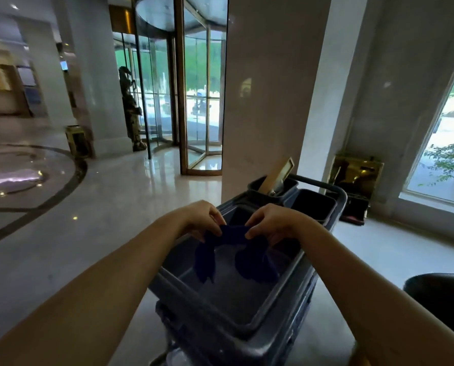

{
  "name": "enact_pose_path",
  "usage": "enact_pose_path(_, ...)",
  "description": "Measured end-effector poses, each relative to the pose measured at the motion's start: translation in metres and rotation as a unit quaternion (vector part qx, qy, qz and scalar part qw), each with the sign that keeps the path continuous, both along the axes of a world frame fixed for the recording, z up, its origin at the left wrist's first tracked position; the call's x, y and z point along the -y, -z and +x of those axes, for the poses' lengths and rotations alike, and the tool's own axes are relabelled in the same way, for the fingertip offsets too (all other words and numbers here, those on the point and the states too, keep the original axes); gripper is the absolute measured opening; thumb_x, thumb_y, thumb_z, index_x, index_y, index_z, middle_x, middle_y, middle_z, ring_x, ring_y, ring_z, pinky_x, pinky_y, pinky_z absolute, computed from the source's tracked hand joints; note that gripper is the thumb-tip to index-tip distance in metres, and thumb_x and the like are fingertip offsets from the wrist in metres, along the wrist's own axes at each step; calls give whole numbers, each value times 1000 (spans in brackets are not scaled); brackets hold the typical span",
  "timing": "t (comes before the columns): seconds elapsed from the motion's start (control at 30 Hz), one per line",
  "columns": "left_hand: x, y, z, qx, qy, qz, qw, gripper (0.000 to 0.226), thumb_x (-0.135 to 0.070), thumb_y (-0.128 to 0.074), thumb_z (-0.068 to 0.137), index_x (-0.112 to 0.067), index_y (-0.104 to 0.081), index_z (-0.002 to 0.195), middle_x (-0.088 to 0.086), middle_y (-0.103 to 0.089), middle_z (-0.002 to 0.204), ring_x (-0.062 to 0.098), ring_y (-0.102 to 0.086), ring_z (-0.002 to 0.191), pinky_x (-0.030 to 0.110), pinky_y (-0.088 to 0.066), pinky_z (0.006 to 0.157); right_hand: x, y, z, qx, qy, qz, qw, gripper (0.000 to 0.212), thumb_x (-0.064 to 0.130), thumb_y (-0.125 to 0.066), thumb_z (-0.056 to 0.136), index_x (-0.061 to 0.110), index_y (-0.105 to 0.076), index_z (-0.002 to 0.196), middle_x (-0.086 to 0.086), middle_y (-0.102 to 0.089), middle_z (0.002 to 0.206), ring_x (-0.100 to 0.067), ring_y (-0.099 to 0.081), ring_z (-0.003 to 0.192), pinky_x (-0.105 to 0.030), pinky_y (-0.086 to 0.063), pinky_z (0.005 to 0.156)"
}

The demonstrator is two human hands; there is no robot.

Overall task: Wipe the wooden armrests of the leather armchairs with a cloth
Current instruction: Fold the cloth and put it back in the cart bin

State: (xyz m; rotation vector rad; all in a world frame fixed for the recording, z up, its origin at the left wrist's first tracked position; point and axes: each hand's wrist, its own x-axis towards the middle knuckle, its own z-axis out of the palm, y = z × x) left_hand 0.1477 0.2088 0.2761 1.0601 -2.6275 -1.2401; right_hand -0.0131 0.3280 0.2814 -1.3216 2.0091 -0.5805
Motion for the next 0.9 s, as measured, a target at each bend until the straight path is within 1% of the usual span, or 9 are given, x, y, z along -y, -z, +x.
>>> enact_pose_path(0.17, 72, 21, -41, -2, 23, 3, 1000, 22, -4, -65, 74, -25, -66, 75, -1, -69, 85, 11, -65, 78, 15, -51, 48, 65, 13, -31, 0, 40, 2, 999, 26, 15, -71, 76, 14, -67, 102, -6, -67, 89, -18, -66, 79, -26, -56, 57)
enact_pose_path(0.23, 96, 28, -58, 2, 47, 4, 999, 21, -4, -65, 75, -25, -65, 77, -1, -68, 86, 11, -65, 80, 17, -51, 54, 83, 19, -43, -4, 55, 10, 998, 26, 16, -71, 76, 15, -67, 102, -4, -67, 88, -18, -66, 78, -26, -56, 56)
enact_pose_path(0.33, 125, 41, -82, 10, 94, 4, 995, 21, -4, -65, 75, -25, -64, 78, -1, -68, 85, 11, -65, 79, 19, -51, 59, 102, 34, -58, -10, 83, 24, 996, 29, 18, -72, 75, 14, -67, 103, -7, -68, 92, -20, -66, 84, -30, -57, 64)
enact_pose_path(0.4, 142, 54, -100, 16, 136, 2, 991, 22, -4, -65, 75, -26, -64, 76, -2, -67, 84, 9, -64, 75, 18, -52, 57, 113, 49, -66, -18, 106, 32, 994, 30, 20, -73, 74, 15, -67, 103, -3, -67, 88, -15, -64, 77, -21, -53, 54)
enact_pose_path(0.47, 158, 70, -117, 33, 181, 3, 983, 20, -4, -65, 75, -24, -65, 79, 0, -68, 86, 11, -65, 76, 21, -55, 62, 120, 66, -71, -22, 141, 37, 989, 31, 21, -74, 73, 14, -68, 102, 1, -64, 82, -11, -60, 71, -16, -46, 49)
enact_pose_path(0.57, 174, 96, -139, 53, 240, 8, 969, 20, -3, -66, 74, -13, -69, 91, 8, -70, 94, 20, -66, 85, 33, -56, 77, 126, 97, -74, -18, 195, 53, 979, 32, 21, -76, 70, 13, -69, 101, 0, -63, 83, -13, -59, 77, -22, -50, 62)
enact_pose_path(0.63, 182, 116, -153, 66, 275, 15, 959, 22, -2, -67, 73, -9, -69, 94, 12, -71, 98, 21, -66, 86, 36, -54, 81, 130, 119, -75, -15, 234, 69, 970, 33, 22, -76, 69, 14, -69, 100, 3, -61, 82, -13, -58, 79, -26, -48, 69)
enact_pose_path(0.7, 186, 138, -163, 78, 295, 17, 952, 22, -4, -68, 72, -11, -69, 93, 11, -71, 98, 18, -65, 85, 33, -54, 81, 132, 141, -75, -15, 267, 85, 960, 34, 22, -77, 69, 16, -69, 101, 3, -61, 82, -11, -56, 78, -24, -44, 68)
enact_pose_path(0.9, 187, 205, -174, 111, 311, 43, 943, 22, -5, -68, 73, -14, -68, 94, 4, -69, 96, 12, -62, 85, 22, -52, 73, 132, 207, -71, -5, 317, 133, 939, 40, 23, -77, 69, 16, -66, 106, -5, -67, 104, -10, -54, 81, -21, -40, 69)
